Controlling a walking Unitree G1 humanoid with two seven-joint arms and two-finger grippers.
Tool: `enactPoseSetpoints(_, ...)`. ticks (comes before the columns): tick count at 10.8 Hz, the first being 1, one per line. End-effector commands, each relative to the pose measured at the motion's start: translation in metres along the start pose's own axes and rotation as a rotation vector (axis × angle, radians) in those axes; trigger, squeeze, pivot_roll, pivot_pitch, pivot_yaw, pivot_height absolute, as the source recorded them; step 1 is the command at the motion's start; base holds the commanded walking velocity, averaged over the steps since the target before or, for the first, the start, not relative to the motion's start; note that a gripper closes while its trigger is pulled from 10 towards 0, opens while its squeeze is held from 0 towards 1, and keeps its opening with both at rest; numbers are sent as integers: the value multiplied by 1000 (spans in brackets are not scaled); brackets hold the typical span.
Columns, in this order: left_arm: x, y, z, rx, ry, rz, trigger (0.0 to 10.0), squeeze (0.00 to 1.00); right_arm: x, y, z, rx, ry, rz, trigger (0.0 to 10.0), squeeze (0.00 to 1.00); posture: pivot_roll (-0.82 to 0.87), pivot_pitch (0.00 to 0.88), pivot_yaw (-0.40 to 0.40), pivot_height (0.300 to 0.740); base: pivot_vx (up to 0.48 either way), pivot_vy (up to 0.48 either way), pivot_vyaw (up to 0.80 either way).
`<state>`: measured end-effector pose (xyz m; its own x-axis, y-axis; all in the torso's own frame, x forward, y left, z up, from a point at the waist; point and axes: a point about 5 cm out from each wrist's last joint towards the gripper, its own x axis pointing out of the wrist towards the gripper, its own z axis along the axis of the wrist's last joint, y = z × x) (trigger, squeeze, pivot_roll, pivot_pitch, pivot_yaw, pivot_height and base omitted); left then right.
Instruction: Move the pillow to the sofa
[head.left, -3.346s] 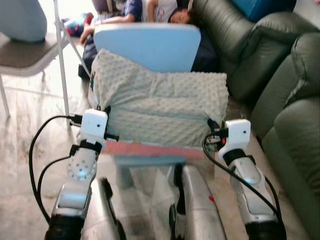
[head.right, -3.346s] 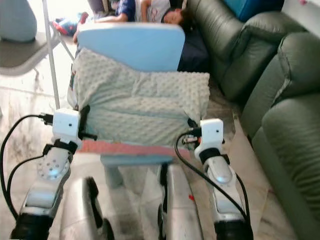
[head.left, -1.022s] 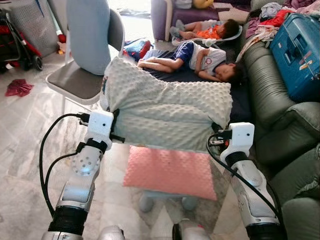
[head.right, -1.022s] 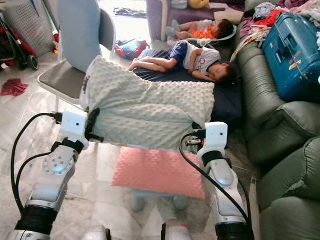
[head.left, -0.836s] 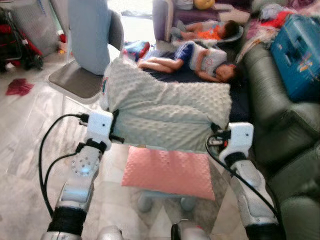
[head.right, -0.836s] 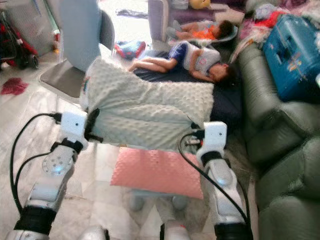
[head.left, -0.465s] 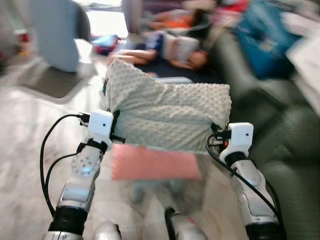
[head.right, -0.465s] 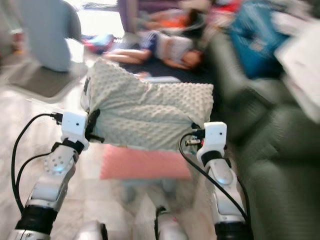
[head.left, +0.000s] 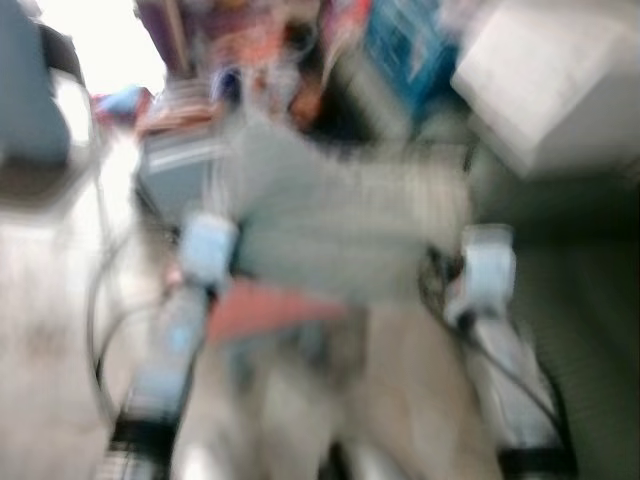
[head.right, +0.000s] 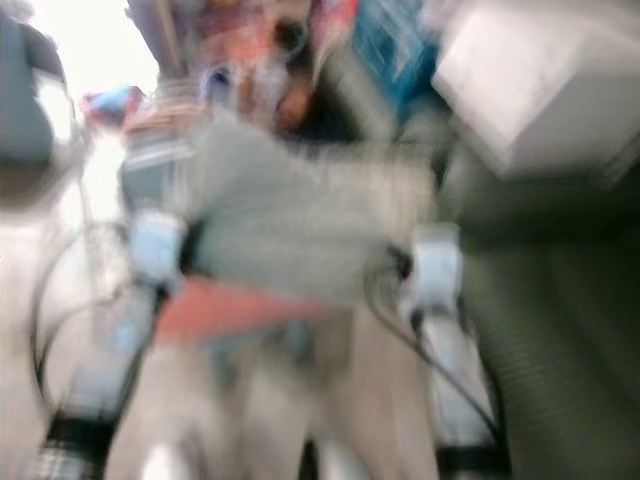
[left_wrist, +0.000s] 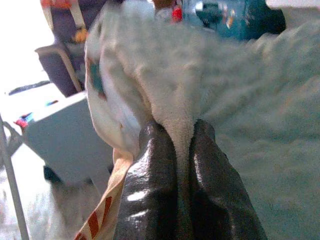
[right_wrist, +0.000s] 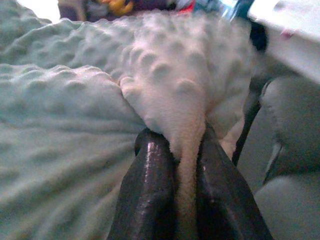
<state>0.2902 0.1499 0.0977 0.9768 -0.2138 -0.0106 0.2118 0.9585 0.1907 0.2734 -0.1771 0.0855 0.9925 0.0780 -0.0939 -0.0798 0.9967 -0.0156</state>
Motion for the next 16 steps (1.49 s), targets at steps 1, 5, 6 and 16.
enactPoseSetpoints(1, 6, 3, 12, 19, -45, -3, 10000, 0, 1, 0, 6, 1, -24, 2, 10000, 0, -101, 75, -43, 740, -311, 0, 0)
enactPoseSetpoints(5, 8, 1, 13, 15, -51, -11, 10000, 0, 4, 1, 7, 0, -29, 4, 10000, 0, -102, 66, -39, 740, -293, 0, 0)
enactPoseSetpoints(6, 9, 1, 13, 15, -52, -13, 10000, 0, 5, 1, 6, -1, -29, 5, 10000, 0, -102, 65, -38, 740, 0, 0, 0)
enactPoseSetpoints(16, 13, 0, 15, 13, -53, -40, 10000, 0, 10, 12, 1, -1, -3, 26, 10000, 0, -96, 68, -28, 740, 0, 283, -560)
